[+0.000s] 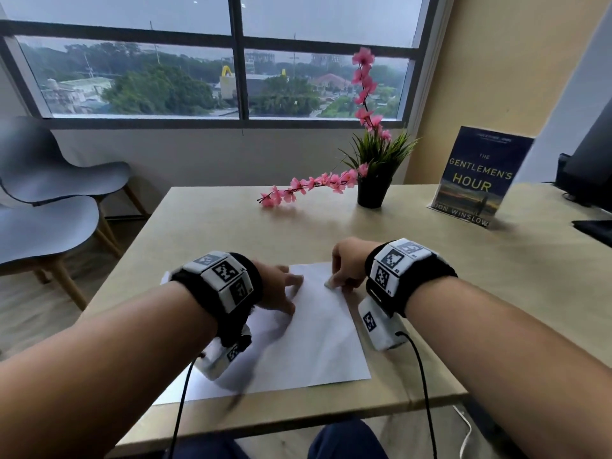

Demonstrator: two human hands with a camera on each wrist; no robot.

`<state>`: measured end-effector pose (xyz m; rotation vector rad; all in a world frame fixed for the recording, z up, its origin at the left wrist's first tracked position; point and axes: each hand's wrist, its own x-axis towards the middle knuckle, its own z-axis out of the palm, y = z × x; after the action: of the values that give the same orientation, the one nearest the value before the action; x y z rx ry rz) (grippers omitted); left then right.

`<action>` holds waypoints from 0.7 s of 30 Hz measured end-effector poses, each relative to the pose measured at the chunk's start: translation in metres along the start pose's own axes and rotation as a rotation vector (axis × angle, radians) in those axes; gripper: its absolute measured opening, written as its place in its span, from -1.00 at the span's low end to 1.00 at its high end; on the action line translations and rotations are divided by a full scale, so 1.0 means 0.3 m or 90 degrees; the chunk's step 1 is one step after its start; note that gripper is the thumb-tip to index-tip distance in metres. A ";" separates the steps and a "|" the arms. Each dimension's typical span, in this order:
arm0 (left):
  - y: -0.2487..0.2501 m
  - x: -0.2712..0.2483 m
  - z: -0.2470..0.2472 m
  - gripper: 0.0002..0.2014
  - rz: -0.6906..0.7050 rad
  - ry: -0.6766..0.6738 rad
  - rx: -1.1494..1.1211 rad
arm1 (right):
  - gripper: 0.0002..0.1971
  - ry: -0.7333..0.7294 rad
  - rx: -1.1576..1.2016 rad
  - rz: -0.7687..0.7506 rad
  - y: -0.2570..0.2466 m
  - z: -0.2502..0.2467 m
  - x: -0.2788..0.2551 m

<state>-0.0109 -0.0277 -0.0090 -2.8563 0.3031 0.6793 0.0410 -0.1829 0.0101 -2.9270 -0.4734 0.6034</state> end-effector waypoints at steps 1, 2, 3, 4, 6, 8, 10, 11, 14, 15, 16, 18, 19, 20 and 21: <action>-0.005 0.000 0.006 -0.27 -0.004 0.000 -0.018 | -0.65 0.012 -0.008 0.002 0.001 -0.001 0.001; -0.011 0.000 0.011 -0.24 -0.008 -0.003 -0.028 | -0.66 0.021 -0.016 0.000 -0.002 0.001 0.000; -0.018 0.001 0.015 -0.19 -0.011 -0.011 -0.037 | -0.68 0.023 -0.026 -0.007 -0.007 0.006 -0.004; -0.026 0.002 0.019 -0.12 -0.013 -0.023 -0.044 | -0.72 0.020 -0.025 -0.017 -0.012 0.016 -0.007; -0.031 0.004 0.023 0.02 -0.010 -0.036 -0.039 | -0.80 -0.001 0.010 -0.034 -0.023 0.034 -0.020; -0.031 0.006 0.025 0.09 -0.008 -0.028 -0.034 | -0.81 -0.020 0.037 -0.039 -0.027 0.034 -0.025; -0.031 0.009 0.028 0.10 -0.004 -0.014 -0.047 | -0.81 -0.005 0.013 -0.025 -0.019 0.017 -0.015; -0.034 0.011 0.030 0.10 -0.002 -0.010 -0.053 | -0.84 0.014 -0.017 -0.019 -0.017 0.007 -0.009; -0.039 0.014 0.036 0.10 -0.005 -0.018 -0.051 | -0.86 0.034 -0.046 -0.009 -0.027 0.011 -0.007; -0.039 0.014 0.036 0.10 -0.006 -0.020 -0.049 | -0.85 0.012 -0.044 -0.022 -0.036 0.019 -0.013; -0.038 0.015 0.037 0.09 -0.007 -0.021 -0.049 | -0.81 -0.015 -0.031 -0.030 -0.045 0.032 -0.021; -0.036 0.014 0.035 0.07 -0.006 -0.018 -0.048 | -0.82 -0.047 0.010 -0.052 -0.056 0.044 -0.034; -0.035 0.013 0.034 0.06 -0.007 -0.018 -0.050 | -0.82 -0.051 0.023 -0.053 -0.056 0.041 -0.037; -0.035 0.014 0.033 0.06 -0.010 -0.020 -0.050 | -0.80 -0.047 0.030 -0.039 -0.052 0.034 -0.032; -0.034 0.014 0.030 0.07 -0.012 -0.023 -0.048 | -0.78 -0.036 0.035 -0.023 -0.050 0.025 -0.028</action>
<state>-0.0086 -0.0165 -0.0175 -2.9102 0.2494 0.7522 0.0264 -0.1711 0.0090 -2.8495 -0.5065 0.6844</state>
